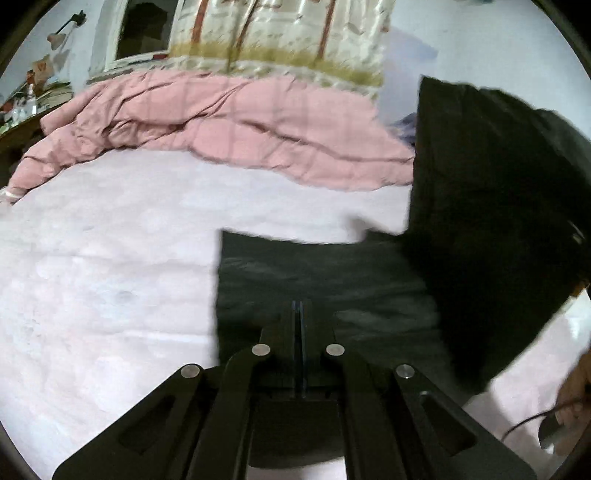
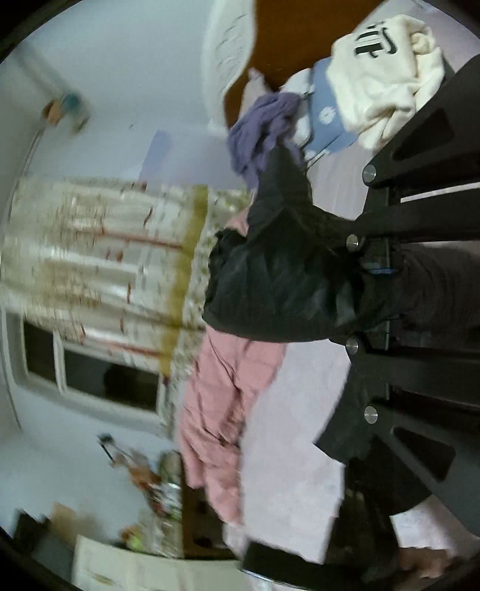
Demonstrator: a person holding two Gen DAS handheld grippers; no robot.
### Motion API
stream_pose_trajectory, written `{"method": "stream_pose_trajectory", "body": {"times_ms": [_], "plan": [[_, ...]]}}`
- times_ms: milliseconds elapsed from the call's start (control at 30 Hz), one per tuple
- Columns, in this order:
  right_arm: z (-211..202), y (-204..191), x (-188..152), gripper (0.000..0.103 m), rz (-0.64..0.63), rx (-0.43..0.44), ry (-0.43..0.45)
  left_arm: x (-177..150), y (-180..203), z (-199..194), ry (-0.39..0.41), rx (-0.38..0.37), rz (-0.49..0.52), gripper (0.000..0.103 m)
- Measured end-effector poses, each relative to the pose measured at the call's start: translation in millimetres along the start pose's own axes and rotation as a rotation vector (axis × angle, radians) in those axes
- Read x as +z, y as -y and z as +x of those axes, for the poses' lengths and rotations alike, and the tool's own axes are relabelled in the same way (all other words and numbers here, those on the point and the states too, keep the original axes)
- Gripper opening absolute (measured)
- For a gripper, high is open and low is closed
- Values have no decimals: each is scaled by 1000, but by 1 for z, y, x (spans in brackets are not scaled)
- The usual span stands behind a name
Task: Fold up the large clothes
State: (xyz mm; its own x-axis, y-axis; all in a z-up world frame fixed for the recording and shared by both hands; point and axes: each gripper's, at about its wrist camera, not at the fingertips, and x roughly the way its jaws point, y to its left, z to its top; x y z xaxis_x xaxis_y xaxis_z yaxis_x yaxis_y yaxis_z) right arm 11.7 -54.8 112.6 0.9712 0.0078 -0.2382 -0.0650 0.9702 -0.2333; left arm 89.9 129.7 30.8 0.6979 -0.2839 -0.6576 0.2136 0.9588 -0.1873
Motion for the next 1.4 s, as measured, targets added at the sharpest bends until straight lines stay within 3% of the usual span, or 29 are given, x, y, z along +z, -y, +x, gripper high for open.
{"method": "stream_pose_trajectory", "body": {"times_ms": [167,400,700,733,800,933,1000,1133,1233,1267,1400], "plan": [[10,-56,-24,14,-31,66,-41,-5,-35,39,-115,-2,-94,0],[23,-98,-62,15,-60,118,-65,5,-48,4,0,-8,-129,0],[36,-123,-84,17,-84,127,-120,13,-61,-11,62,-34,-163,1],[36,-125,-86,17,-90,127,-121,13,-61,-13,68,-25,-165,3],[35,-127,-90,20,-94,134,-129,15,-61,-14,82,-8,-178,21],[30,-127,-95,32,-80,132,-140,20,-60,-22,134,-34,-172,30],[23,-128,-96,59,-84,149,-135,23,-54,-29,171,-55,-146,35],[4,-128,-98,61,-102,168,-130,33,-33,-47,235,-132,-30,51],[-15,-111,-101,61,-26,182,-153,35,-10,-55,267,-178,82,64],[-23,-100,-102,61,22,186,-164,34,-5,-55,258,-195,105,71],[-45,-58,-108,61,148,117,-168,33,27,-33,162,-185,179,72]]}}
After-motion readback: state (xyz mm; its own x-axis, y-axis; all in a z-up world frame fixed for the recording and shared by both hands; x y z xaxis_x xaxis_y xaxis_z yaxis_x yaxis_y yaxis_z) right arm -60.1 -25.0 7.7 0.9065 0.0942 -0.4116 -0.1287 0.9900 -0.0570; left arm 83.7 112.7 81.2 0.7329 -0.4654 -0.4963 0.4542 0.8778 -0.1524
